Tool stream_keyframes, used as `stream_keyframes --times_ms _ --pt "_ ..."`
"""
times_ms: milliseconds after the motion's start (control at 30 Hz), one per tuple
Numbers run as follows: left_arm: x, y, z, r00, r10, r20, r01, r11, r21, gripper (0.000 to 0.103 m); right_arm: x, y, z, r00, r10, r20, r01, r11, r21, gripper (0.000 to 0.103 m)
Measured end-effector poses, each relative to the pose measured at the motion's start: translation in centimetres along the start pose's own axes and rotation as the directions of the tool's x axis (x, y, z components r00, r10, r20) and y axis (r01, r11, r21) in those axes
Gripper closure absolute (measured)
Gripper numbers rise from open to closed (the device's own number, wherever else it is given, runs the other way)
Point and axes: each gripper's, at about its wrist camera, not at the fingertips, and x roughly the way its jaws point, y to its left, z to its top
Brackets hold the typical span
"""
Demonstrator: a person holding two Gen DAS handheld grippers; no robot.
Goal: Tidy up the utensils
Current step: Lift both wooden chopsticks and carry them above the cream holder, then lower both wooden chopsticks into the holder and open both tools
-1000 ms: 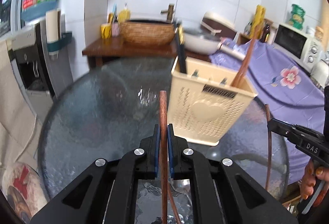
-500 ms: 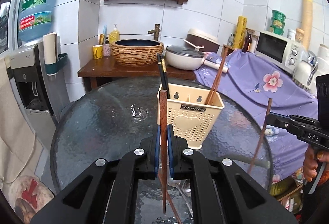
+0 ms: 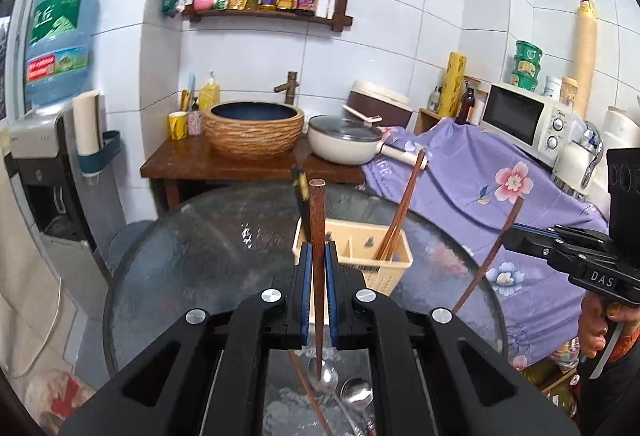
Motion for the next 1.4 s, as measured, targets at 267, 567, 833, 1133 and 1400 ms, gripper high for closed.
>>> stream_keyframes --times_ms 267,567,833,1133,1400 --pt "0.5 0.0 7.0 0.998 -0.043 0.036 0.044 0.998 -0.043 0.096 -0.9 0.1 7.5 0.997 -0.002 0.074 0.001 1.0 0.016 0.096" --pt "2.6 -0.3 12.2 0.993 0.023 0.115 -0.013 0.996 -0.084 0.096 -0.2 -0.6 12.3 0.974 -0.123 0.19 0.123 0.992 0.009 0.096" --pt "8.1 -0.5 8.2 0.999 0.045 0.03 -0.042 0.994 -0.097 0.096 5.4 -3.1 8.3 0.983 -0.154 0.102 0.149 0.987 0.056 0.095" --pt "12.1 0.2 3.6 0.996 0.044 -0.078 -0.052 0.993 -0.103 0.096 9.2 -5.0 4.8 0.987 -0.157 0.026 0.154 0.983 0.104 0.096" --pt "13.4 1.1 2.3 0.993 0.064 -0.1 -0.074 0.992 -0.101 0.096 10.2 -6.1 3.7 0.985 -0.169 0.019 0.165 0.978 0.124 0.096"
